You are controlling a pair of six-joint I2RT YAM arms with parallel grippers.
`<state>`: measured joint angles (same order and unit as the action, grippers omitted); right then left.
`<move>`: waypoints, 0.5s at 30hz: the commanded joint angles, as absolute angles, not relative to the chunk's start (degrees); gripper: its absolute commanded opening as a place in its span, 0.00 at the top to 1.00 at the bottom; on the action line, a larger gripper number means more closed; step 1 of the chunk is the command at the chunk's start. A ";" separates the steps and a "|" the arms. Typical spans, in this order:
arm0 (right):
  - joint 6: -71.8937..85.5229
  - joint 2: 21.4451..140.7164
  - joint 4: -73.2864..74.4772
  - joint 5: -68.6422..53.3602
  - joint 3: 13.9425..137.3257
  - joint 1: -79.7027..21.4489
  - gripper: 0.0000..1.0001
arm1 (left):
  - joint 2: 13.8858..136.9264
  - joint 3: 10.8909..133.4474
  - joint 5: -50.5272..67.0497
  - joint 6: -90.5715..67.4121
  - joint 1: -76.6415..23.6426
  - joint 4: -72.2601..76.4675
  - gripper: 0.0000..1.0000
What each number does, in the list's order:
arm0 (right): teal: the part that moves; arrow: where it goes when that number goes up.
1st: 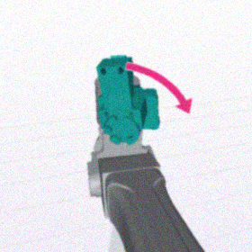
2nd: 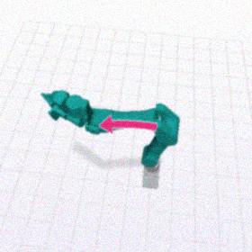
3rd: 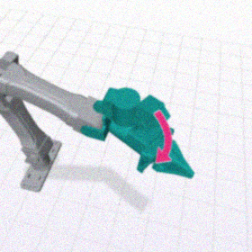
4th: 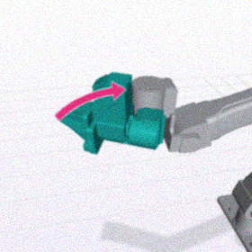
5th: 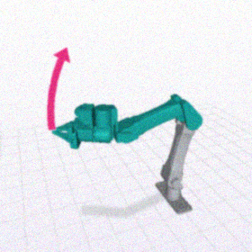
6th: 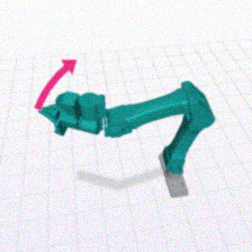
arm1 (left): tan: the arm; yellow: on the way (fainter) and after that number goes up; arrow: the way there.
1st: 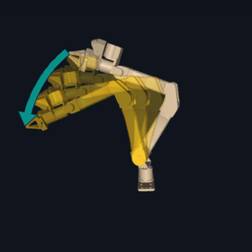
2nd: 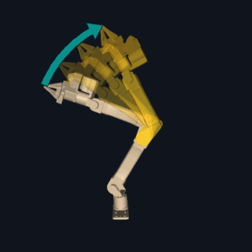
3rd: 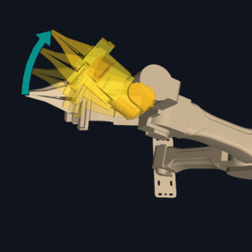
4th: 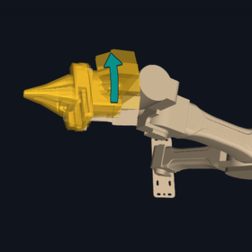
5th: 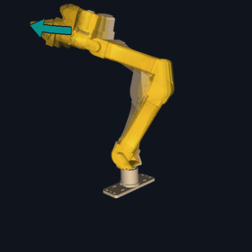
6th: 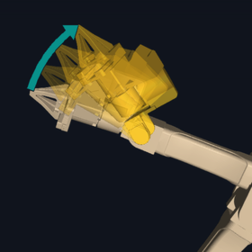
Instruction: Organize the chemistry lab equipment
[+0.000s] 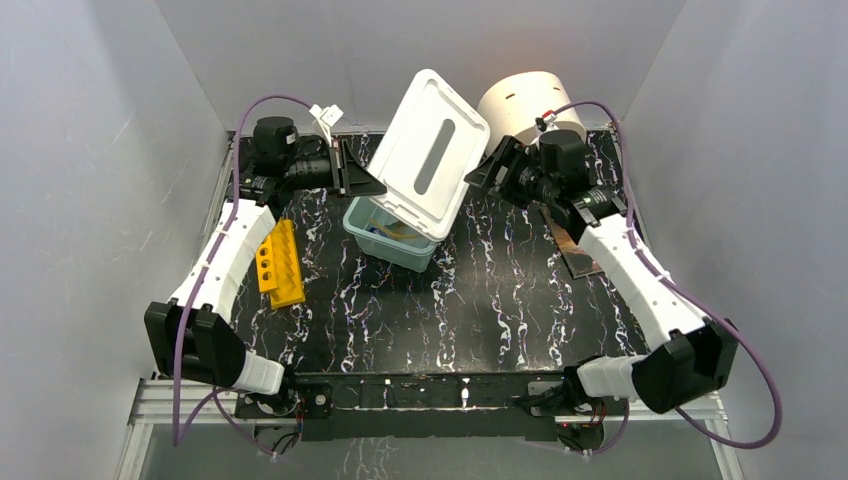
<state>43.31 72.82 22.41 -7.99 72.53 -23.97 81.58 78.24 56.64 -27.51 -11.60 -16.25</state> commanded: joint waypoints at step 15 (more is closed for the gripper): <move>44.22 85.60 -1.75 -37.91 73.99 -15.49 0.33 | 81.19 71.14 72.97 -49.28 -5.25 13.60 1.00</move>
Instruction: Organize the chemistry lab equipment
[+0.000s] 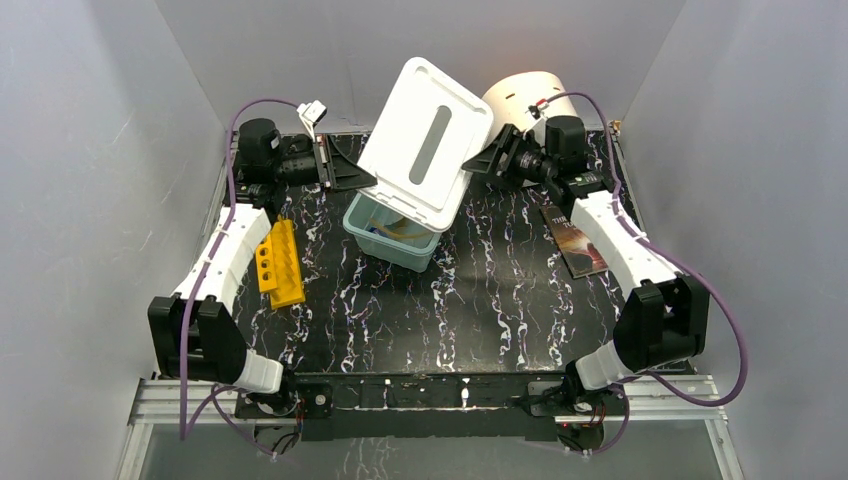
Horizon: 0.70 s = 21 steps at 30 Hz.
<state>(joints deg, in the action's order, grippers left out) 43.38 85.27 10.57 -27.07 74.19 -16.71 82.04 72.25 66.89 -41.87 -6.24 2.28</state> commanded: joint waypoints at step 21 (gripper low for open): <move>59.81 83.54 -26.74 -49.30 65.94 -14.38 0.57 | 83.74 63.41 75.25 -77.78 -2.46 51.41 1.00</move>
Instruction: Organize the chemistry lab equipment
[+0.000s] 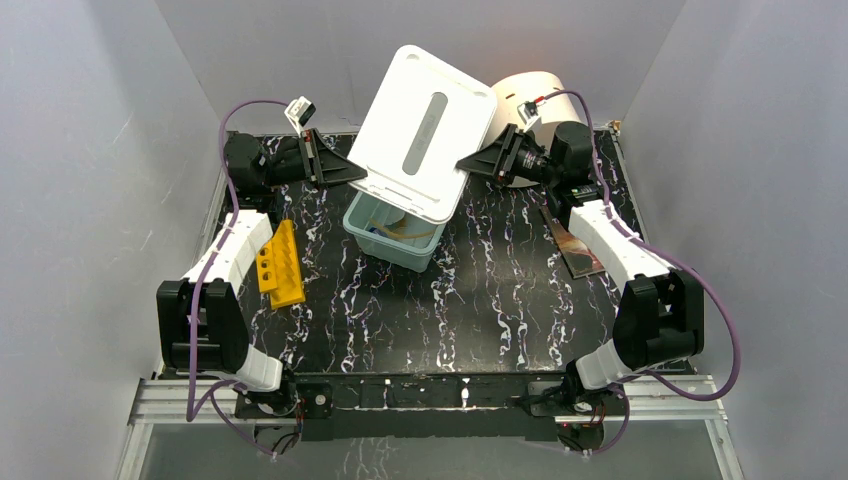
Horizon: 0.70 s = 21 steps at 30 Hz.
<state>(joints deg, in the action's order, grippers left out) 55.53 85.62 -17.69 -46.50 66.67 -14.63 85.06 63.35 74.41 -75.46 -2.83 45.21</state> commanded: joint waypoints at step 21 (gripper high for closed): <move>64.17 83.03 -24.74 -47.38 63.77 -14.37 0.89 | 82.44 74.78 57.16 -36.85 -1.50 -9.66 0.34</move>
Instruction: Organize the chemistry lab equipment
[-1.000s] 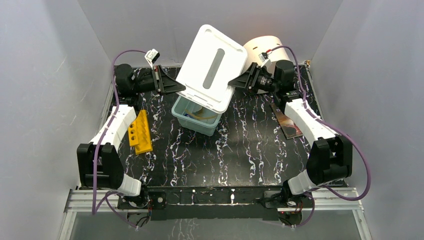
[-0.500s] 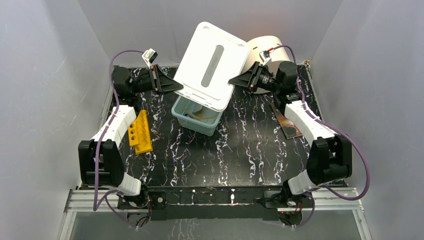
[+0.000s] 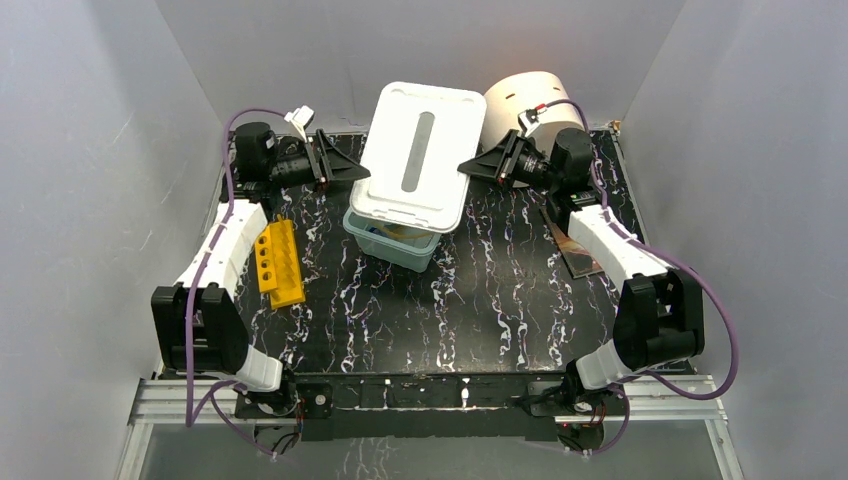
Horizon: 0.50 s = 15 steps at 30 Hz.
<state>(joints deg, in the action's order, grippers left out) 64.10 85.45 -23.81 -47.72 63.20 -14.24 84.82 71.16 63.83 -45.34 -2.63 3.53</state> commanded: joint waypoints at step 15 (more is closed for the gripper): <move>65.25 81.36 -13.38 -35.63 59.96 -16.63 0.94 | 84.20 78.40 33.86 -28.83 -0.09 -26.80 0.20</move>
